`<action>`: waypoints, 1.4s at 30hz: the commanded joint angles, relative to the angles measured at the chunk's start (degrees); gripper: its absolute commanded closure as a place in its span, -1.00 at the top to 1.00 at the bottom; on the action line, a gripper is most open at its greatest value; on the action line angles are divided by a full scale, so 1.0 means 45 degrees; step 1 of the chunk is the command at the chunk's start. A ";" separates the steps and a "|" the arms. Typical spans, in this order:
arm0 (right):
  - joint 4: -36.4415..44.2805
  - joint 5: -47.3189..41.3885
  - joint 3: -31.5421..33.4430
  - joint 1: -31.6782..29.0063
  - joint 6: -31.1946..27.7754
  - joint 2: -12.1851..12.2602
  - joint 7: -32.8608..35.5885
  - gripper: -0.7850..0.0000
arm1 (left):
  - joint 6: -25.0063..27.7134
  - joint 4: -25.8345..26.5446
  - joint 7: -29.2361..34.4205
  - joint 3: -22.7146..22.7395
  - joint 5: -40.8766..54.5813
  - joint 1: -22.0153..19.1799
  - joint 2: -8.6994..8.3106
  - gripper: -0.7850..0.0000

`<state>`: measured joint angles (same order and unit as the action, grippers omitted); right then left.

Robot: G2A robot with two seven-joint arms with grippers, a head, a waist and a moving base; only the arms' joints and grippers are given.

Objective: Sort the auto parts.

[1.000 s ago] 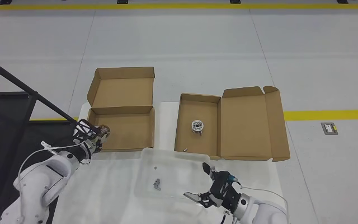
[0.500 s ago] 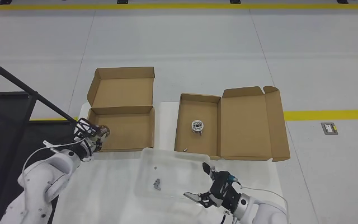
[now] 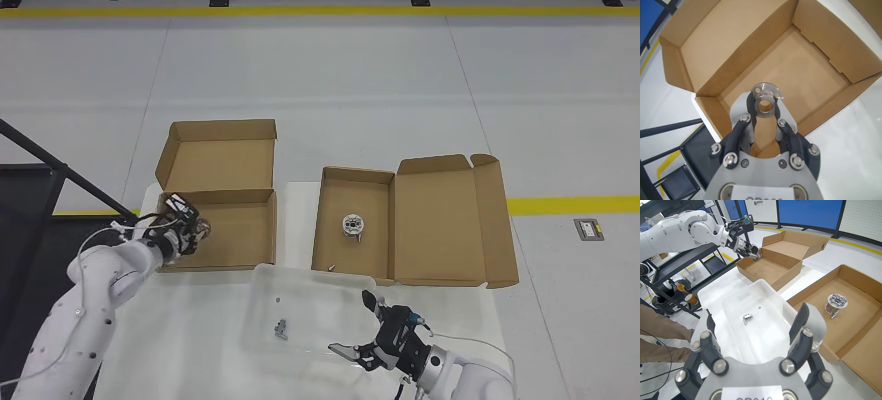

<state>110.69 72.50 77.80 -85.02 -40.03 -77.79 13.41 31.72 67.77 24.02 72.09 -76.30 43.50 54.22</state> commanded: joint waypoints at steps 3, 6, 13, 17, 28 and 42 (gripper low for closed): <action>0.0000 0.0000 0.0002 -0.0002 0.0000 0.0000 0.0000 1.00 | -0.0078 -0.1204 0.0046 -0.0778 0.0076 -0.0964 0.0266 -1.00; 0.0000 0.0000 0.0002 -0.0002 0.0000 0.0000 0.0000 1.00 | -0.0018 -0.2007 0.0114 -0.1193 0.0205 -0.1547 0.0440 -1.00; 0.0000 0.0000 0.0002 -0.0002 0.0000 0.0000 0.0000 1.00 | 0.0939 -0.3711 0.0288 -0.1924 0.0392 -0.2920 0.0753 -1.00; 0.0000 0.0000 0.0002 -0.0002 0.0000 0.0000 0.0000 1.00 | 0.1323 -0.4442 0.0211 -0.2347 0.0418 -0.3573 0.0948 -1.00; 0.0000 0.0000 0.0002 -0.0002 0.0000 0.0000 0.0000 1.00 | 0.1652 -0.5903 -0.0185 -0.4001 0.0105 -0.4701 0.1751 -1.00; 0.0000 0.0000 0.0002 -0.0002 0.0000 0.0000 0.0000 1.00 | 0.1425 -0.7191 -0.0525 -0.4860 -0.0503 -0.5528 0.2353 -1.00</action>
<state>110.69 72.50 77.80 -85.02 -40.03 -77.79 13.41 38.22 35.86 21.52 50.40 -78.47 18.84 64.64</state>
